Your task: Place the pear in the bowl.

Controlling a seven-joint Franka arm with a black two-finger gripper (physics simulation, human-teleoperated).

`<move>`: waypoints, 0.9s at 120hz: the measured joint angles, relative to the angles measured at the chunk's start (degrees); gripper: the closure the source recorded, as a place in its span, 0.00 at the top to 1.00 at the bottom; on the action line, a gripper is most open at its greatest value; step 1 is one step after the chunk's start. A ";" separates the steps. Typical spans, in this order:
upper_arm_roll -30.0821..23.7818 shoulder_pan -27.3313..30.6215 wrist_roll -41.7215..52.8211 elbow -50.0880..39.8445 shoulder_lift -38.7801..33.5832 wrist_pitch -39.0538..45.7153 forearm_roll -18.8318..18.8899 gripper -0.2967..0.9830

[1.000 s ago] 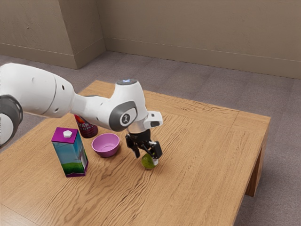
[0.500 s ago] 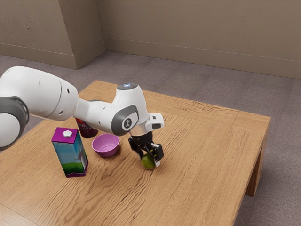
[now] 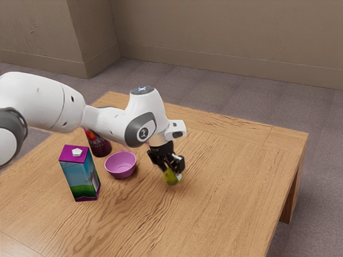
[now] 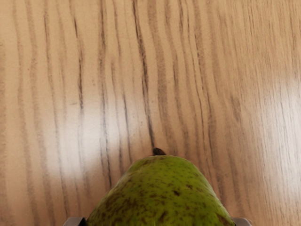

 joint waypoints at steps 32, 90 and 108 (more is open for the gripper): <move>1.64 3.33 -0.57 0.21 -4.99 -3.57 0.67 0.41; 8.57 8.05 1.41 -0.91 -9.07 -13.13 1.27 0.40; 8.61 8.06 2.53 -0.82 -8.97 -13.71 0.89 0.53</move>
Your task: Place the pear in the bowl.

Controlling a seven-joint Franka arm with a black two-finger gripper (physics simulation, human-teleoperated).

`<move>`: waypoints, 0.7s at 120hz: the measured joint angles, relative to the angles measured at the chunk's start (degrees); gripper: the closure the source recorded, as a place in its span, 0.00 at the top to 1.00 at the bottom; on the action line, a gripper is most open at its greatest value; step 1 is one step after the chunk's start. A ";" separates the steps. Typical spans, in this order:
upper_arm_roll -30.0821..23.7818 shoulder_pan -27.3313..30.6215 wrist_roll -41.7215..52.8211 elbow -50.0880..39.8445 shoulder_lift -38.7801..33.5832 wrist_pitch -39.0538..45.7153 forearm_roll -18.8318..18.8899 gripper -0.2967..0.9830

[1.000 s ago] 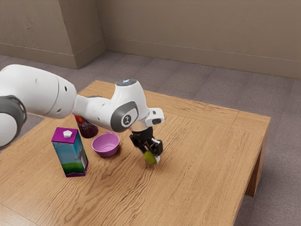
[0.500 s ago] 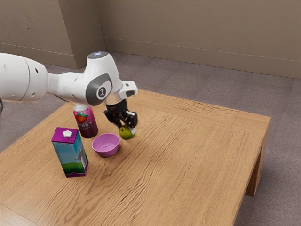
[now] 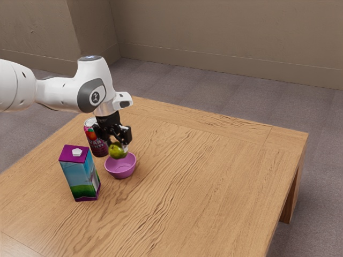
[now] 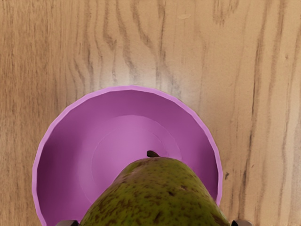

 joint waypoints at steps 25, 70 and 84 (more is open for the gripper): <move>0.00 0.01 2.07 0.30 0.01 -0.25 -0.78 0.67; -0.21 -6.01 2.96 7.61 -21.73 -15.41 -0.44 0.75; -1.78 -7.60 2.42 14.62 -23.93 -26.32 0.40 0.76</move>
